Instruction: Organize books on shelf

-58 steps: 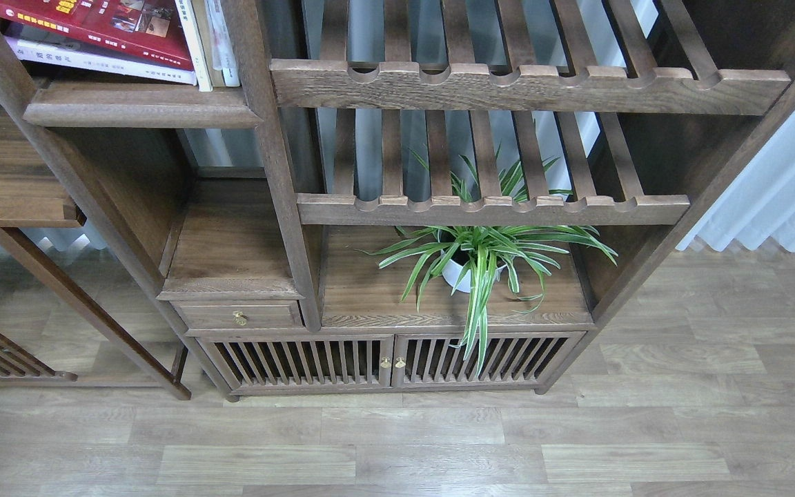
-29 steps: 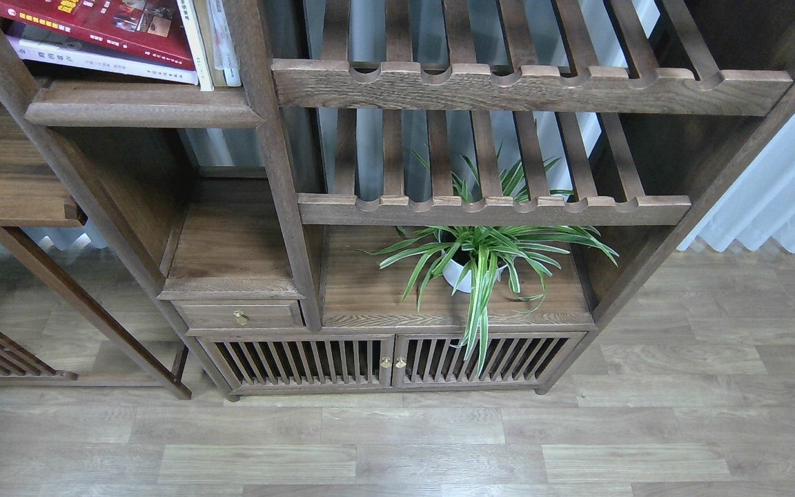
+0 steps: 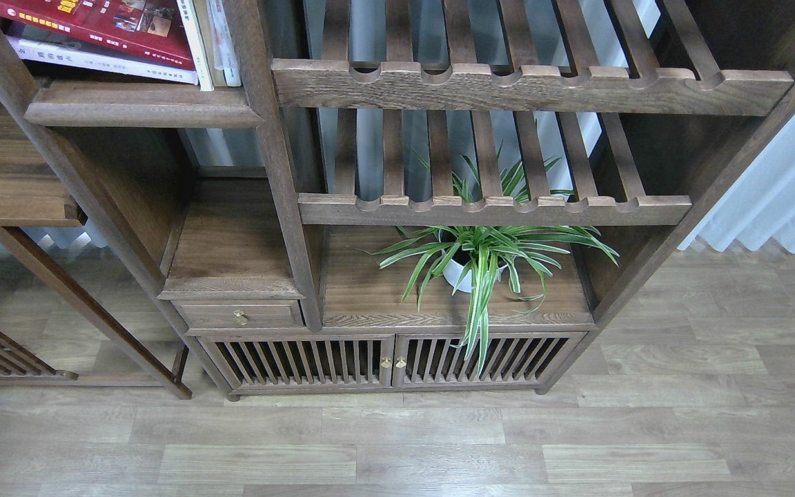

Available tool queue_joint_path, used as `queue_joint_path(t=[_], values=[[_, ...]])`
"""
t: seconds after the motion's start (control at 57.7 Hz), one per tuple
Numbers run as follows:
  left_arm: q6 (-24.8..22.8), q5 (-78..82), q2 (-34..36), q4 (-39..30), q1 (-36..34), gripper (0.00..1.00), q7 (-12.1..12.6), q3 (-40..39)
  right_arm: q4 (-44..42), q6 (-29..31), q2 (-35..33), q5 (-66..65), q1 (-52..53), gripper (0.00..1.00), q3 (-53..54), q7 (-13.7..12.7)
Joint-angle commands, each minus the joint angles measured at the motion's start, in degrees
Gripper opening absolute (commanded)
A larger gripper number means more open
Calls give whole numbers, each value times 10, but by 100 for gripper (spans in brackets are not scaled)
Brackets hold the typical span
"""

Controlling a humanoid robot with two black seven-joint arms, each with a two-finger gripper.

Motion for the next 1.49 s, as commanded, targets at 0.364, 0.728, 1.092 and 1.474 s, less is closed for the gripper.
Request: queue_joint_path(t=[0.364,0.728,1.092,1.474], values=[[0,0,0,75,0,100,0,0,0,0,0,0,0,99,0,0],[0,0,0,75,0,100,0,0,0,0,0,0,0,99,0,0],[0,0,0,75,0,100,0,0,0,0,0,0,0,99,0,0],[0,0,0,75,0,100,0,0,-2,-2,0,0,-4,99,0,0]])
